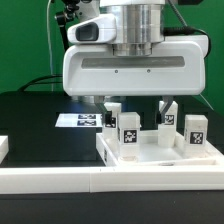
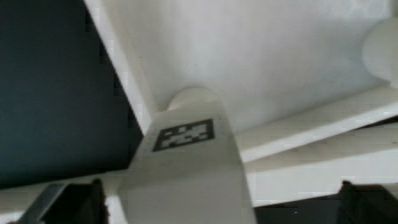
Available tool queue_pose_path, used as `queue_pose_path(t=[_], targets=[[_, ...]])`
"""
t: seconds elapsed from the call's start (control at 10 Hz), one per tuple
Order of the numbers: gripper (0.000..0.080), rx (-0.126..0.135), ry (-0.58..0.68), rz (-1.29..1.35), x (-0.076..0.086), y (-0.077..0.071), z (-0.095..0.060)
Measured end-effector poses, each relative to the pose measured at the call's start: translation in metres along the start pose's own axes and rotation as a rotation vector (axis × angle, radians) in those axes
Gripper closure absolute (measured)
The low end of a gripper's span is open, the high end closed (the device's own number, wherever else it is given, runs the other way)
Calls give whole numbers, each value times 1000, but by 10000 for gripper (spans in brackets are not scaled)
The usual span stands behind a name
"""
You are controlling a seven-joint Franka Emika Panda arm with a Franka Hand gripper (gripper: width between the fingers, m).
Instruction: Assemble square table
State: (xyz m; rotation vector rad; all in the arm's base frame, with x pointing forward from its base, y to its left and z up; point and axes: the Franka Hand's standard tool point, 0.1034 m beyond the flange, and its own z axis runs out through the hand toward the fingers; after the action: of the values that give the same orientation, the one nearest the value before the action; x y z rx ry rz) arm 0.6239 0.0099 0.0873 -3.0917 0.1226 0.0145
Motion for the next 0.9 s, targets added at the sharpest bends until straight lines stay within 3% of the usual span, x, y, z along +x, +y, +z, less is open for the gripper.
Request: queue_pose_path(t=[0.3, 0.4, 0.5, 0.6, 0.7, 0.9], targets=[[150, -10, -1, -99, 0, 2, 0], [282, -10, -1, -99, 0, 2, 0], [282, -10, -1, -99, 0, 2, 0], [421, -10, -1, -85, 0, 2, 0], [510, -11, -1, -65, 0, 3, 0], [510, -9, 0, -20, 0, 3, 0]])
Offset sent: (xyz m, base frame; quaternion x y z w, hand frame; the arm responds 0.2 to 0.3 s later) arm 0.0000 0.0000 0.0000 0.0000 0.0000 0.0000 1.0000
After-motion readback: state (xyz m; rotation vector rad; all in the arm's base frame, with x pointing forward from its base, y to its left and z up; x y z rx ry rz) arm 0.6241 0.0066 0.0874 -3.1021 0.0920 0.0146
